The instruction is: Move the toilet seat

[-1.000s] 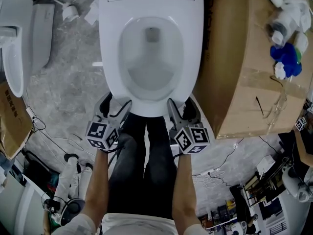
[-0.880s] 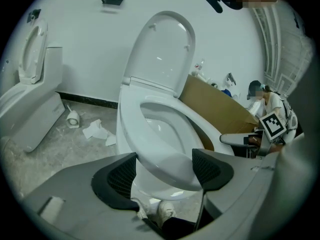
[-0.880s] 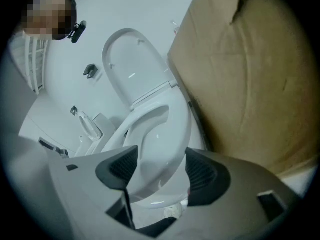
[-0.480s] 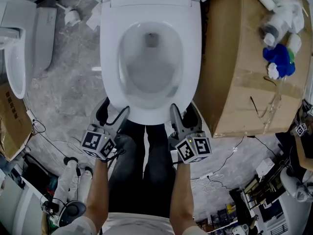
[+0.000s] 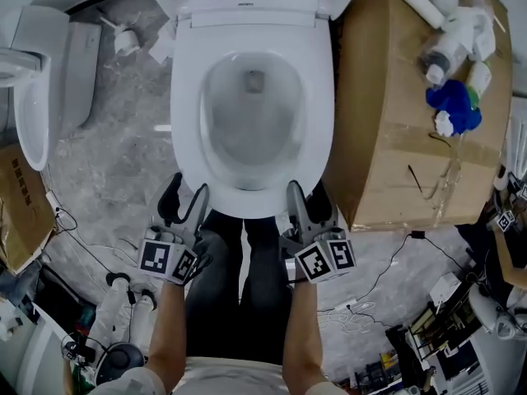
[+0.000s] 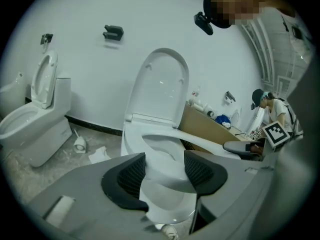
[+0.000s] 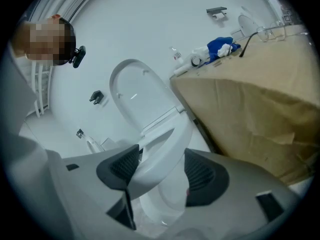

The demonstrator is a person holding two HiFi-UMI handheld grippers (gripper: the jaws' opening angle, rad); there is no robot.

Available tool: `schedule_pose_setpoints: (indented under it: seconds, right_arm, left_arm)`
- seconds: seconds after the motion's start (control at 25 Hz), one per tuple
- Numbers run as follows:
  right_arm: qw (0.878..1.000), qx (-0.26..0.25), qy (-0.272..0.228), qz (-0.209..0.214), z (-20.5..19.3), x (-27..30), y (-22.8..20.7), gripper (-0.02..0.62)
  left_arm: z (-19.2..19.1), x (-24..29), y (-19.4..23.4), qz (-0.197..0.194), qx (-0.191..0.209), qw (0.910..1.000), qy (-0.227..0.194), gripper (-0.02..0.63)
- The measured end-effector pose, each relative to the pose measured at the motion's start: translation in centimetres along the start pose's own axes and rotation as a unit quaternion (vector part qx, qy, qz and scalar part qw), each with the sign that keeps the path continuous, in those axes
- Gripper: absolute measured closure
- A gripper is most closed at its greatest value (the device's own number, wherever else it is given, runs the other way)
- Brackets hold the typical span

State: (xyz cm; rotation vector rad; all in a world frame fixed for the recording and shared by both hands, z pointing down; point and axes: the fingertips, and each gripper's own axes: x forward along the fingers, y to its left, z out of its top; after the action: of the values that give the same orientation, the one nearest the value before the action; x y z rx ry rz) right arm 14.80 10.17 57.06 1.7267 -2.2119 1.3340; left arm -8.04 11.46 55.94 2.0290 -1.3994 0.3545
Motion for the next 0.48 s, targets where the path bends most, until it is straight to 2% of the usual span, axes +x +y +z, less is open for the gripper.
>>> schedule_pose_setpoints:
  seconds: [0.12, 0.36, 0.44, 0.48]
  right_arm:
    - [1.0, 0.005, -0.008, 0.001, 0.6, -0.1, 0.4, 0.324]
    - [1.0, 0.017, -0.023, 0.004, 1.6, -0.2, 1.1, 0.318]
    - [0.999, 0.019, -0.025, 0.004, 1.9, -0.2, 1.2, 0.316]
    - [0.999, 0.019, -0.025, 0.004, 2.0, -0.2, 1.3, 0.316]
  left_arm:
    - [1.4, -0.7, -1.4, -0.021, 0.021, 0.9994, -0.015, 0.397]
    - [1.6, -0.7, -6.5, -0.09, 0.058, 0.9942, 0.005, 0.405]
    - [1.7, -0.4, -7.3, -0.097, 0.062, 0.9933, 0.003, 0.409]
    - [1.9, -0.3, -7.5, -0.097, 0.065, 0.9932, 0.001, 0.436]
